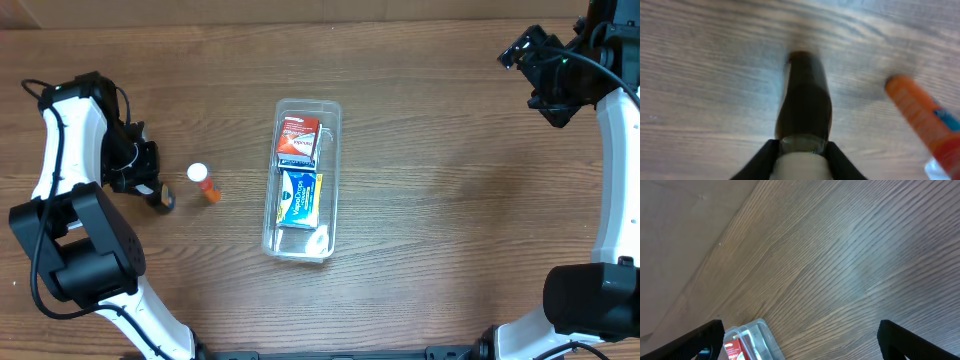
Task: Pack container
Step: 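Reach the left gripper to the dark syrup bottle and grasp it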
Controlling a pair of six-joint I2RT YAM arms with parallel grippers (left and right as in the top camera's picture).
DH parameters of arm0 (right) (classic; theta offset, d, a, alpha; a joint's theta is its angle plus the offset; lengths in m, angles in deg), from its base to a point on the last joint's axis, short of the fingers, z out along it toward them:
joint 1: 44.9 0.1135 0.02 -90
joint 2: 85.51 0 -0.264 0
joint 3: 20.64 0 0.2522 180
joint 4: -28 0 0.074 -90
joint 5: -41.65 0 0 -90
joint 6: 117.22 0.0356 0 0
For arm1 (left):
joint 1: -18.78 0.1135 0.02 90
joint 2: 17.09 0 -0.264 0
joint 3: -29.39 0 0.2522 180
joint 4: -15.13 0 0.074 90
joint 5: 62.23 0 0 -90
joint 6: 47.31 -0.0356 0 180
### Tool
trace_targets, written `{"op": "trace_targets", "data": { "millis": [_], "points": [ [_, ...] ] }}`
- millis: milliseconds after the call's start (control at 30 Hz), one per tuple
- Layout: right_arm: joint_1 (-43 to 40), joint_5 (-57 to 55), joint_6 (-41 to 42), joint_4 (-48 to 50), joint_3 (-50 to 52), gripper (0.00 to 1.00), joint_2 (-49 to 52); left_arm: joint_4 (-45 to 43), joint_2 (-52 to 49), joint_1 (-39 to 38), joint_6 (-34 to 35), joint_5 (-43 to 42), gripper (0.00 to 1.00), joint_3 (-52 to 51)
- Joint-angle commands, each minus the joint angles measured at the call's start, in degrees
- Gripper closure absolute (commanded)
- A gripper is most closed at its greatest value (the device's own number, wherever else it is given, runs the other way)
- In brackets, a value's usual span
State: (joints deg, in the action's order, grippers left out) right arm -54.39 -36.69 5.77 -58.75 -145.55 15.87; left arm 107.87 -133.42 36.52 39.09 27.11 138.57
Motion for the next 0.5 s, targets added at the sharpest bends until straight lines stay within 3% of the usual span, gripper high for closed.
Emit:
{"op": "trace_targets", "data": {
  "millis": [0,267,467],
  "points": [
    [-0.1,0.0,-0.4,0.2,-0.3,0.0,-0.3,4.3,1.0,0.2,0.8,-0.4,0.82,6.5],
    [-0.1,0.0,-0.4,0.2,-0.3,0.0,-0.3,15.4,9.0,-3.9,8.9,-2.3,0.86,22.2],
    [-0.1,0.0,-0.4,0.2,-0.3,0.0,-0.3,12.3,16.1,-19.2,18.3,-3.0,0.87,23.9]
  ]
}}
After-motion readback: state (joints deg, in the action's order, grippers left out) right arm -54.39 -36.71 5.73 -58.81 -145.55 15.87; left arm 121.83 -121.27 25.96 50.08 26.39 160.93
